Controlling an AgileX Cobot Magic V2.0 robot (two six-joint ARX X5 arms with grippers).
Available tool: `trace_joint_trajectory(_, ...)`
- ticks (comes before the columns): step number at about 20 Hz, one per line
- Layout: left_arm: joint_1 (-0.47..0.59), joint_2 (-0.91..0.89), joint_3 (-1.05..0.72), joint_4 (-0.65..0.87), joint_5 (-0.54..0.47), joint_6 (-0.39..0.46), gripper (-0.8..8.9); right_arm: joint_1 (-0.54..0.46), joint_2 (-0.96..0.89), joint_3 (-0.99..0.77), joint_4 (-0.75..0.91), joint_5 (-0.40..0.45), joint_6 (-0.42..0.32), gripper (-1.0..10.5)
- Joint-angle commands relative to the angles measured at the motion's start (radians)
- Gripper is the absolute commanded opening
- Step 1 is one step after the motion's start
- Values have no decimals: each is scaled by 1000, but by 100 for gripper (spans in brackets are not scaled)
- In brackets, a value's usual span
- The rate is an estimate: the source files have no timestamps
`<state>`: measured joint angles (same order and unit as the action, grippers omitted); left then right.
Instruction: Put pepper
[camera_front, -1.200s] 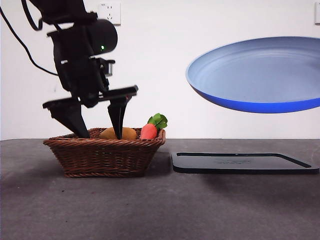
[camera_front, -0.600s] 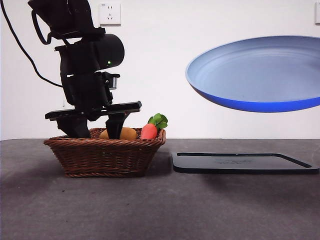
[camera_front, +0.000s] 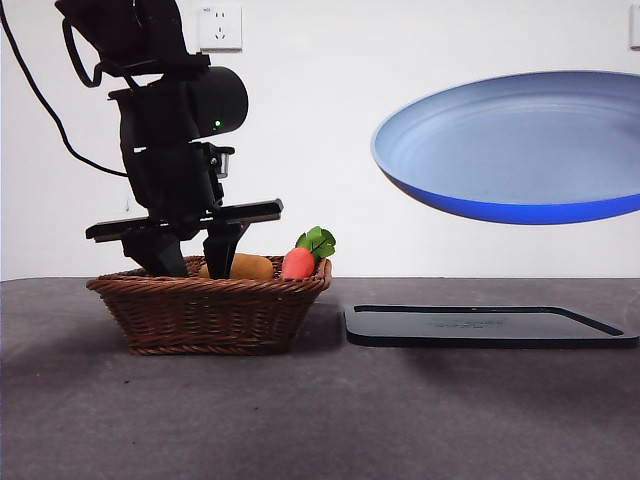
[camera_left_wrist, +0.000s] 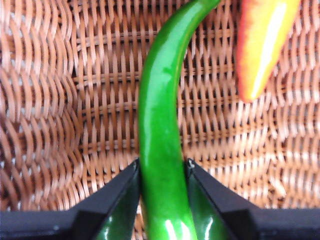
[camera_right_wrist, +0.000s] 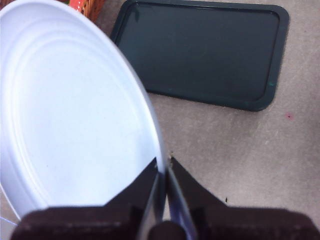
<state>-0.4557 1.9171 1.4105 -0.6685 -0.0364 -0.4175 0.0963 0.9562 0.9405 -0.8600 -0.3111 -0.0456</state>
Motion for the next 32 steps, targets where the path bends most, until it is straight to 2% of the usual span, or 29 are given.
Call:
trace_joint_trajectory(1, -8, -24, 21, -3, 3, -10, 121, 2, 3, 20, 16, -5, 3, 5)
trace_joint_trajectory(6, -10, -114, 23, -40, 23, -10, 121, 2, 8, 20, 22, -5, 3, 5)
trace_joint_trajectory(8, -21, -161, 23, -63, 71, -9, 121, 2, 27, 20, 32, -5, 17, 5)
trace_joint_trajectory(12, -62, -280, 23, -64, 178, 0, 122, 3, 128, 20, 85, -26, 97, 5)
trace_joint_trajectory(16, -151, -357, 23, -67, 206, 32, 122, 5, 271, 20, 164, -58, 199, 5)
trace_joint_trajectory(19, -239, -343, 23, -60, 194, 67, 122, 18, 356, 20, 197, -102, 264, 5)
trace_joint_trajectory(21, -306, -309, 23, -47, 184, 119, 122, 32, 383, 20, 205, -117, 285, 5)
trace_joint_trajectory(24, -364, -238, 23, -45, 105, 186, 122, 58, 385, 20, 206, -130, 305, 5)
trace_joint_trajectory(30, -381, -145, 23, -23, 54, 195, 125, 64, 385, 20, 181, -138, 307, 5)
trace_joint_trajectory(32, -385, -145, 23, 16, 37, 195, 128, 64, 385, 20, 174, -171, 307, 5)
